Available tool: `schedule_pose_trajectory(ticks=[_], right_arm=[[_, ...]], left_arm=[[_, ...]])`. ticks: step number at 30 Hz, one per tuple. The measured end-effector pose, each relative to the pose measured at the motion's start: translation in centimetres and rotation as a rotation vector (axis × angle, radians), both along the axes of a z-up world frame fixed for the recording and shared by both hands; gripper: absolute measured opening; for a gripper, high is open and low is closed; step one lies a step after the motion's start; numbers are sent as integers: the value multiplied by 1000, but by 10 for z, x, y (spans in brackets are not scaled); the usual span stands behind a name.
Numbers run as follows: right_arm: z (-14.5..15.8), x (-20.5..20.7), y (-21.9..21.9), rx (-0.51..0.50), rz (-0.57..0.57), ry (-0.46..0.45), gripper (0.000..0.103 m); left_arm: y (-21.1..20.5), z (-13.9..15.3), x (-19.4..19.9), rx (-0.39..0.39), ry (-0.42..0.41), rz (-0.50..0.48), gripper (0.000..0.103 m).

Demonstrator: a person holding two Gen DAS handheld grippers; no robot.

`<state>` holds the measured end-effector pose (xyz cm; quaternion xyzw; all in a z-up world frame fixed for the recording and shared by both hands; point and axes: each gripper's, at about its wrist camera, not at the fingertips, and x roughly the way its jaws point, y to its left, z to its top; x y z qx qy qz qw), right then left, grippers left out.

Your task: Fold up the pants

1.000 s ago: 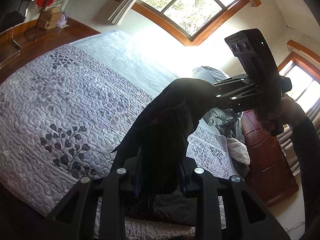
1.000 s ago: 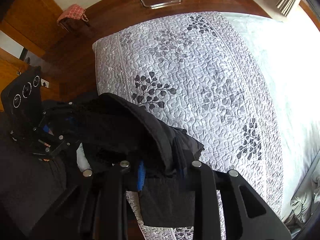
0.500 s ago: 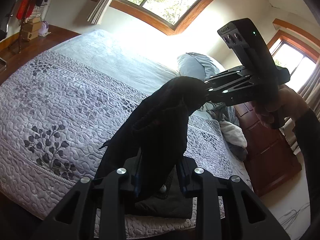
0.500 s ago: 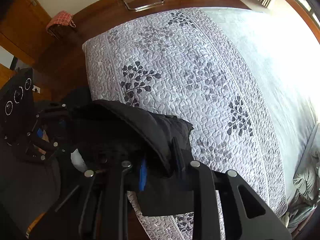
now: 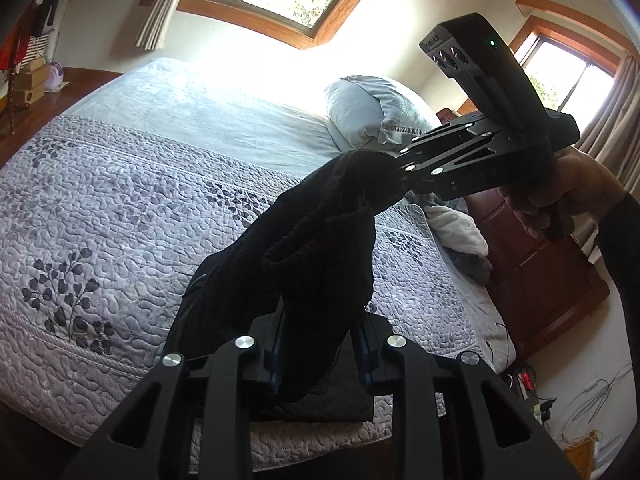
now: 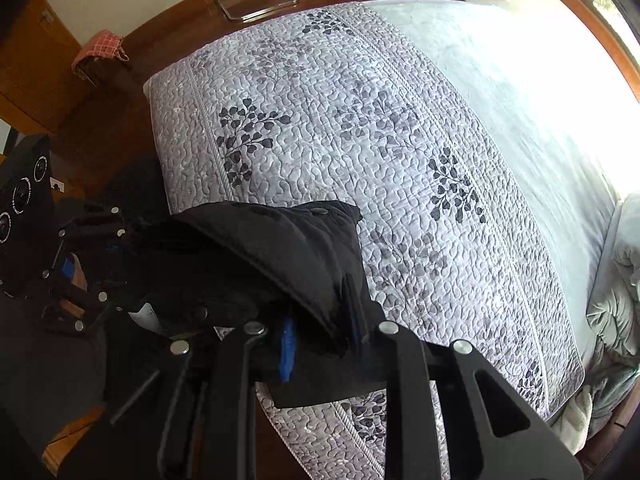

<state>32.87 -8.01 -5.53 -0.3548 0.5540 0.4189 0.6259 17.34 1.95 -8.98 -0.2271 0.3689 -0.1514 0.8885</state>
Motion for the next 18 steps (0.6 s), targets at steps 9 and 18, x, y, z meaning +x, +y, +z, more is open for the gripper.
schedule_pose_trajectory(ticks=[9,18], right_arm=[[-15,-1,-37,-7,-30,-12,19],[-32,-2,-74,-12,-54,-21,18]], left_arm=[[-37,-9,5,44,12,-59,27],[-76,-22,11,83,32,-113,27]])
